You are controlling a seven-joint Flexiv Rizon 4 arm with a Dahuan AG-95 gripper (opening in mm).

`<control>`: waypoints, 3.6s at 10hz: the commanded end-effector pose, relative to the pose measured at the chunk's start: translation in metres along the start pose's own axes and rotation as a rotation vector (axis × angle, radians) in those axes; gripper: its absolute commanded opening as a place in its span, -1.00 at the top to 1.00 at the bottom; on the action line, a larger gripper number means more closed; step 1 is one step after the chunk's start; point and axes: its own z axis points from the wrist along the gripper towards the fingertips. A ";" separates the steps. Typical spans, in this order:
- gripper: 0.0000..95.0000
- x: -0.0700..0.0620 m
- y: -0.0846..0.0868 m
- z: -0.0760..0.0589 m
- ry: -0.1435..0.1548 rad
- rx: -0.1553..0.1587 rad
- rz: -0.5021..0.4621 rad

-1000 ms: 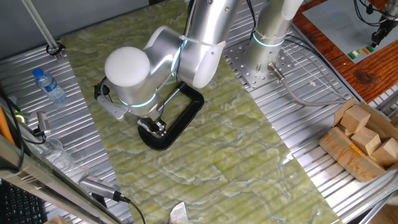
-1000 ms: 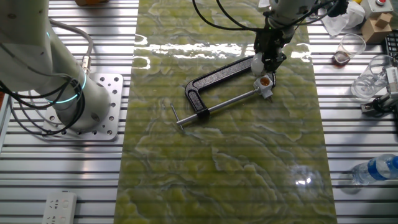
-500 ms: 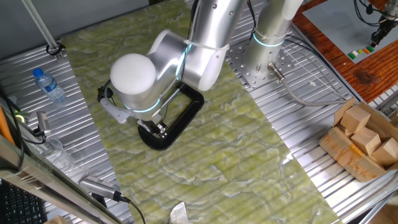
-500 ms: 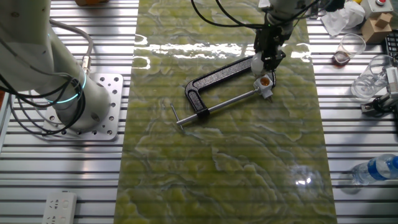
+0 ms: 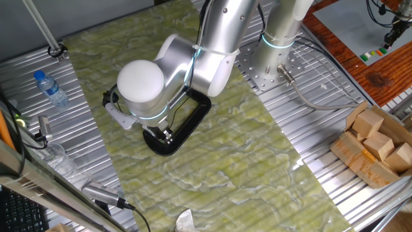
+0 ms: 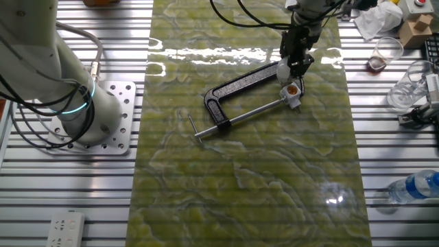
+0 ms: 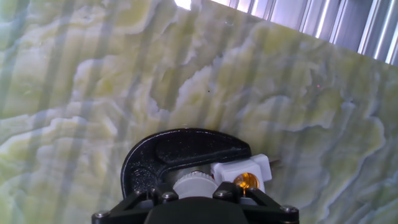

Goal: Take out the light bulb by rotating it

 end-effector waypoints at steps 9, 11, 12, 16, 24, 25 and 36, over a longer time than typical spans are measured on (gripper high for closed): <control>0.60 -0.002 0.002 0.000 0.005 -0.003 0.003; 0.20 -0.002 0.003 0.001 0.003 -0.003 0.000; 0.20 -0.002 0.003 0.002 0.003 -0.003 -0.001; 0.20 -0.002 0.003 0.004 0.001 -0.003 -0.005; -0.20 -0.002 0.003 0.004 0.002 -0.006 -0.018; -0.20 -0.002 0.003 0.004 0.004 -0.007 -0.017; 1.00 0.000 -0.001 -0.020 -0.001 -0.082 -0.006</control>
